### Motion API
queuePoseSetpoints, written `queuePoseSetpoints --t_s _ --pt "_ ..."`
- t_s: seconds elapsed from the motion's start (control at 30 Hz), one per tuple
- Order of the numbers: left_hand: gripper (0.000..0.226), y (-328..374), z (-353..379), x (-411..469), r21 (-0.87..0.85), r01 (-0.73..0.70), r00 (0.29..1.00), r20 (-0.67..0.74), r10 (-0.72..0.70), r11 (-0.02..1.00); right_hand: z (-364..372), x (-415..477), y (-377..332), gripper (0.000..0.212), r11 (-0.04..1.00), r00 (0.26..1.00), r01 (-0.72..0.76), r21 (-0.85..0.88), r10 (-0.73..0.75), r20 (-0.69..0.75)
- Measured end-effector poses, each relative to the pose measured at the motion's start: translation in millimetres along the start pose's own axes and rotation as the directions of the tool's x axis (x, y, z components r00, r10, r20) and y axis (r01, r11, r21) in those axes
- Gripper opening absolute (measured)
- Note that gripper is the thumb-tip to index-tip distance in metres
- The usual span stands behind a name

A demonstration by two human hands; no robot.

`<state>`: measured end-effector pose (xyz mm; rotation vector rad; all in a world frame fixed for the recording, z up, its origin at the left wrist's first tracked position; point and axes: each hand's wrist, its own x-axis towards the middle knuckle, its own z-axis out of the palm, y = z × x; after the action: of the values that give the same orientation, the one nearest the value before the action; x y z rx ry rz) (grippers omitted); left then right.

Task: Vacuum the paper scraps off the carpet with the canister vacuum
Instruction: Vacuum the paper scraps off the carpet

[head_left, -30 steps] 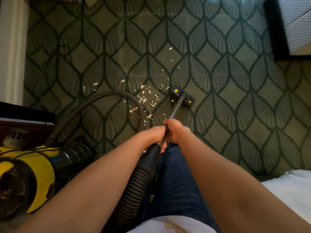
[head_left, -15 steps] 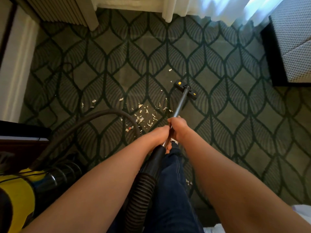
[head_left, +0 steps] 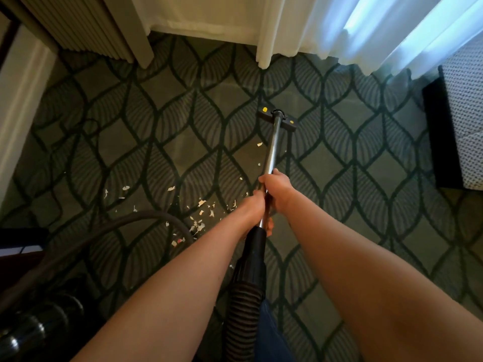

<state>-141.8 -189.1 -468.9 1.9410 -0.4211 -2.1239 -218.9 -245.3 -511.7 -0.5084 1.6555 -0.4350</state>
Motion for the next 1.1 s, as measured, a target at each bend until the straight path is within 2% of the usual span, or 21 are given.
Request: queuePoseSetpoints --t_s 0.17,0.33,0.47,0.57,0.7,0.73,0.87,1.0,1.1 --pt "0.059 37.6 11.4 62.2 -0.011 -0.019 0.999 -0.041 0.018 1.0 -7.3 65.0 -29.3 0.02 0.999 0.999 0.029 -0.046 -0.028 0.021" --pt "0.061 48.1 21.0 118.0 -0.136 0.006 0.999 -0.036 -0.011 0.991 -12.9 110.9 -36.1 0.019 0.991 0.998 0.029 -0.13 -0.022 0.052" --pt "0.065 42.6 31.8 134.2 -0.188 0.049 0.996 -0.061 -0.061 0.981 -17.5 128.3 -25.7 0.017 0.989 0.997 -0.032 -0.144 0.043 0.071" --pt "0.073 35.9 39.1 139.8 -0.19 0.092 0.994 -0.041 -0.102 0.977 -23.1 128.5 -17.0 0.024 0.987 0.996 -0.048 -0.155 0.059 0.068" --pt "0.081 29.8 47.2 143.8 -0.197 0.131 0.989 -0.049 -0.143 0.972 -31.8 124.4 -12.8 0.024 0.991 0.993 -0.081 -0.107 0.089 0.076" --pt "0.078 29.0 47.0 143.9 -0.177 0.118 0.987 -0.087 -0.135 0.977 -33.7 124.1 -12.6 0.023 0.991 0.993 -0.093 -0.1 0.1 0.069" --pt "0.058 32.8 34.8 136.7 0.083 0.084 0.959 -0.279 -0.058 0.993 -45.0 117.0 -12.1 0.018 0.982 0.98 -0.19 -0.001 0.19 0.054" --pt "0.048 44.7 26.2 142.3 0.219 0.005 0.926 -0.37 0.078 0.976 -56.9 102.7 -2.5 0.023 0.962 0.958 -0.268 0.043 0.262 0.117" --pt "0.046 52.2 32.9 161.0 0.335 -0.057 0.914 -0.362 0.184 0.941 -61.5 88.9 14.4 0.028 0.942 0.939 -0.319 0.103 0.3 0.171"
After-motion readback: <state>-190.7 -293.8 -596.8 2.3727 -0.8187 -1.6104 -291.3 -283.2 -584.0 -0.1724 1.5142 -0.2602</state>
